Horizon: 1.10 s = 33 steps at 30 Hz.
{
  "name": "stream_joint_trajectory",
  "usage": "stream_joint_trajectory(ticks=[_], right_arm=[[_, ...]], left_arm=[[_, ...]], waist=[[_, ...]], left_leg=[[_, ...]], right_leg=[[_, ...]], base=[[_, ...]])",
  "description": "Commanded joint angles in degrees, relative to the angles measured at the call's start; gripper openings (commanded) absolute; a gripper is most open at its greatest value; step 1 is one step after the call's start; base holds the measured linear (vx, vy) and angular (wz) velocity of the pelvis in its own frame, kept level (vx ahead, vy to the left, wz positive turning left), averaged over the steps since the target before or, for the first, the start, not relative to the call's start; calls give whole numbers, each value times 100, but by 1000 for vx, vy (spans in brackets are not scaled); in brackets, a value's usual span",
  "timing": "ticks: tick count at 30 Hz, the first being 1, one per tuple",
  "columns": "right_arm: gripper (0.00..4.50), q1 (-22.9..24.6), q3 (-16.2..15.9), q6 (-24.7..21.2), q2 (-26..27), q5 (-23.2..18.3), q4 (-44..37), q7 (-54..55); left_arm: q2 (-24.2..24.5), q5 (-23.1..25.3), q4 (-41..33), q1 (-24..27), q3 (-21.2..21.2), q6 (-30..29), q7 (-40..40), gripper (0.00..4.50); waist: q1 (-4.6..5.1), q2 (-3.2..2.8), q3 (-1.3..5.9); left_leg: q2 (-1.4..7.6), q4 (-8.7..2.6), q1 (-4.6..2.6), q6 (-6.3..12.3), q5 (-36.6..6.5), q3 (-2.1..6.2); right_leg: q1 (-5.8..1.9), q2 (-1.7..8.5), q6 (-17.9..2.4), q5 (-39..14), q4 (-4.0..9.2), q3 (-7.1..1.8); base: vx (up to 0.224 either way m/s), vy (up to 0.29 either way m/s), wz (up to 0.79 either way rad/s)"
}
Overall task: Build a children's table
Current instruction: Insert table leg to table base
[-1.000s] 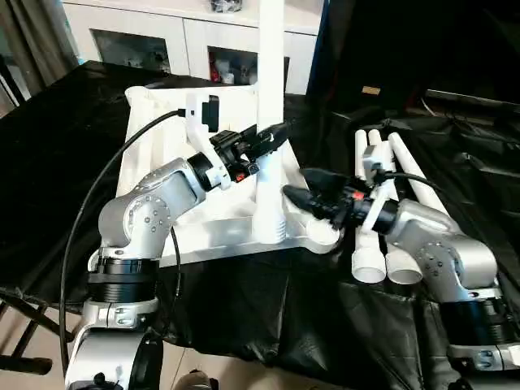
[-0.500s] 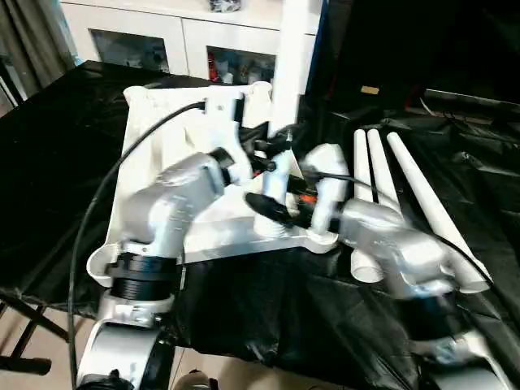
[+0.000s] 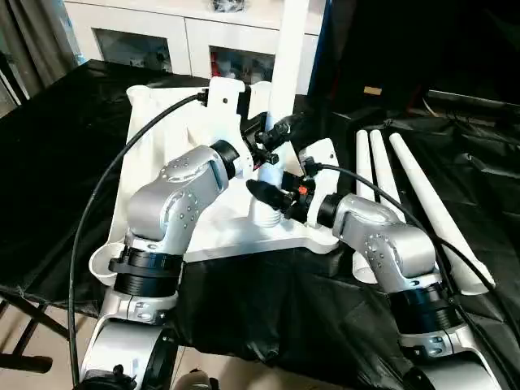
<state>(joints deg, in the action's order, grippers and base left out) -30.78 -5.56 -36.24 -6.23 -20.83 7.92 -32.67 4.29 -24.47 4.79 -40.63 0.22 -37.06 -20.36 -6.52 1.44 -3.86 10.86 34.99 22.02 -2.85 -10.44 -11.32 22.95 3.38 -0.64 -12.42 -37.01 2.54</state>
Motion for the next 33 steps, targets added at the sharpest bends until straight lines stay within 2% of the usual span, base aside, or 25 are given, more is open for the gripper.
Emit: stream_joint_trajectory(ticks=[1, 8, 9, 14, 15, 16, 18, 19, 20, 21, 23, 24, 25, 28, 29, 30, 33], right_arm=[[201, -6, 25, -65, 36, -80, 51, 30], [192, 19, 166, -2, 91, -214, 122, -100], [191, 28, 176, 18, 78, -249, 113, -172], [191, 223, 103, 79, -237, -610, -292, -1086], [191, 281, 70, 100, -326, -703, -411, -1314], [191, 298, 62, 105, -350, -730, -447, -1376], [191, 476, 33, 65, -595, -1055, -836, -2002], [191, 498, 26, 53, -634, -1098, -886, -2089], [191, 591, 15, -58, -811, -1313, -1093, -2450], [191, 626, 19, -123, -882, -1403, -1170, -2578], [191, 655, 32, -180, -945, -1482, -1232, -2689], [191, 678, 75, -200, -1022, -1540, -1260, -2814], [191, 695, 106, -207, -1090, -1588, -1281, -2923], [191, 717, 116, -221, -1145, -1646, -1322, -3003], [191, 724, 125, -237, -1160, -1674, -1343, -3016], [191, 738, 136, -256, -1189, -1721, -1376, -3037], [191, 741, 123, -266, -1253, -1754, -1403, -3065]], left_arm=[[-50, -8, -21, -125, 60, 67, 62, 188], [-150, -129, -1, -183, 243, 90, 143, 188], [-122, -124, 5, -200, 252, 68, 136, 244], [45, -623, -193, -178, 330, -241, -521, 267], [71, -730, -171, -187, 387, -335, -598, 295], [79, -766, -163, -188, 405, -369, -621, 295], [267, -1338, -201, -125, 515, -856, -1244, 304], [308, -1430, -213, -111, 523, -943, -1361, 314], [468, -1793, -264, -56, 569, -1268, -1802, 314], [525, -1942, -281, -44, 595, -1425, -1937, 324], [581, -2097, -309, -32, 623, -1567, -2074, 324], [670, -2426, -385, -35, 691, -1772, -2316, 324], [739, -2699, -465, -41, 739, -1904, -2550, 324], [825, -2772, -581, -1, 659, -1966, -2742, 324], [867, -2733, -648, 39, 570, -1934, -2825, 307], [929, -2666, -739, 97, 437, -1873, -2939, 297], [807, -2510, -442, -15, 531, -1810, -2629, 277]], waist=[[-7, 9, 458], [-9, 12, 457], [-13, -4, 457], [-37, -3, 464], [-39, 6, 461], [-31, 9, 455], [-40, 20, 451], [-60, 13, 446], [-59, -5, 446], [-64, -4, 448], [-43, -5, 442], [-36, -27, 436], [-38, -20, 432], [-45, -40, 434], [-44, -59, 436], [-39, -52, 434], [-48, -44, 442]], left_leg=[[219, -371, -106, -88, -384, 138], [220, -372, -108, -77, -406, 138], [222, -372, -112, -81, -418, 141], [224, -363, -114, -43, -414, 137], [220, -359, -98, 12, -401, 139], [217, -363, -97, 23, -422, 136], [209, -355, -99, 46, -466, 129], [211, -356, -105, 59, -484, 130], [212, -352, -112, 46, -490, 129], [204, -351, -118, 64, -509, 127], [215, -362, -110, 64, -544, 135], [208, -360, -110, 17, -648, 132], [210, -363, -115, 11, -671, 132], [223, -375, -121, -34, -675, 143], [227, -377, -123, -45, -686, 149], [233, -385, -127, -61, -701, 152], [222, -365, -130, -54, -635, 132]], right_leg=[[-318, 460, -1058, 24, 401, -271], [-322, 460, -1084, 30, 403, -270], [-317, 462, -1081, 17, 402, -269], [-329, 457, -1112, 149, 387, -268], [-341, 459, -1162, 247, 380, -262], [-340, 454, -1169, 217, 384, -260], [-343, 468, -1186, 71, 395, -263], [-336, 461, -1180, -44, 403, -263], [-330, 456, -1192, -67, 396, -262], [-331, 447, -1211, -120, 393, -257], [-317, 445, -1239, -178, 407, -251], [-312, 452, -1253, -328, 428, -254], [-309, 455, -1245, -392, 435, -257], [-308, 451, -1225, -446, 439, -255], [-306, 451, -1220, -446, 433, -255], [-306, 453, -1206, -457, 442, -253], [-305, 442, -1211, -318, 437, -264]], base=[[0, 0, 0], [0, 0, 0], [0, 0, 0], [0, 0, 0], [0, 0, 0], [0, 0, 0], [0, 0, 0], [0, 0, 0], [0, 0, 0], [0, 0, 0], [0, 0, 0], [0, 0, 0], [0, 0, 0], [0, 0, 0], [0, 0, 0], [0, 0, 0], [0, 0, 0]])
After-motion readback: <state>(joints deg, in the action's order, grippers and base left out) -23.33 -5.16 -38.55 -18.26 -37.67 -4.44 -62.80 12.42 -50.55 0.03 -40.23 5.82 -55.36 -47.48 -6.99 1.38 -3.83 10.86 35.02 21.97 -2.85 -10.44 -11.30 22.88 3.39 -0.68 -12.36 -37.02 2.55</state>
